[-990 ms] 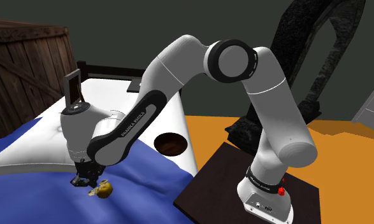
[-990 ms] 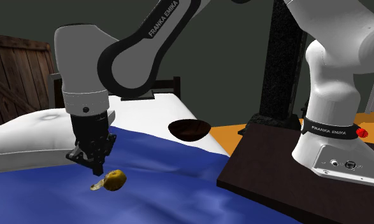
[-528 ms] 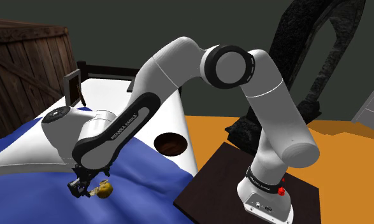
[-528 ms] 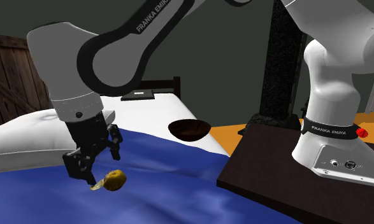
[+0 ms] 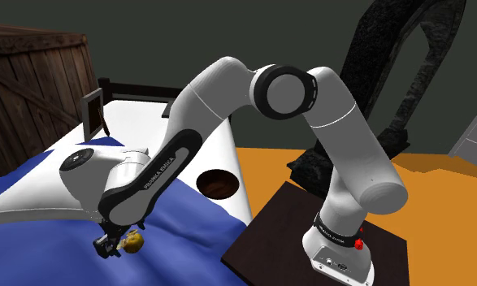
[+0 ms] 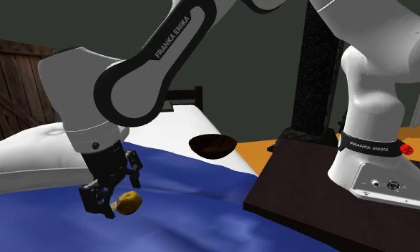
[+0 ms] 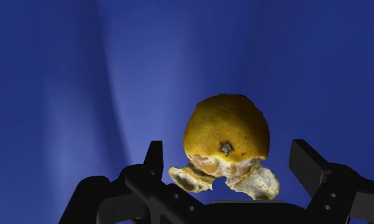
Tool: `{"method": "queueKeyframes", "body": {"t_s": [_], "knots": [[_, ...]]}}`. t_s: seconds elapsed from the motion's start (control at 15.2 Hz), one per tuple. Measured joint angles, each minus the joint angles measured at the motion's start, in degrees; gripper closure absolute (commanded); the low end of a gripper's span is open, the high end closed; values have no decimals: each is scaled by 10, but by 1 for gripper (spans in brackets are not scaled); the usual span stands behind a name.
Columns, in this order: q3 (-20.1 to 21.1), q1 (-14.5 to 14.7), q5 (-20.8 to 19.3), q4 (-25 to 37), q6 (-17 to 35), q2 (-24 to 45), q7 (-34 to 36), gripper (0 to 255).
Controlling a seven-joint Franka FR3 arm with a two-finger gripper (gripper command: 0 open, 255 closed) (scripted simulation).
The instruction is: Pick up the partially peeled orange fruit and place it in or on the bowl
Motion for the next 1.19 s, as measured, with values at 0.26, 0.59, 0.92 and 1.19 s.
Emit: {"method": "queueKeyframes", "body": {"t_s": [0.26, 0.59, 0.92, 1.19], "knots": [[0, 0, 0, 0, 1, 1, 0, 0], [0, 0, 0, 0, 1, 1, 0, 255], [0, 0, 0, 0, 1, 1, 0, 255], [3, -2, 3, -4, -7, -12, -2, 255]]}}
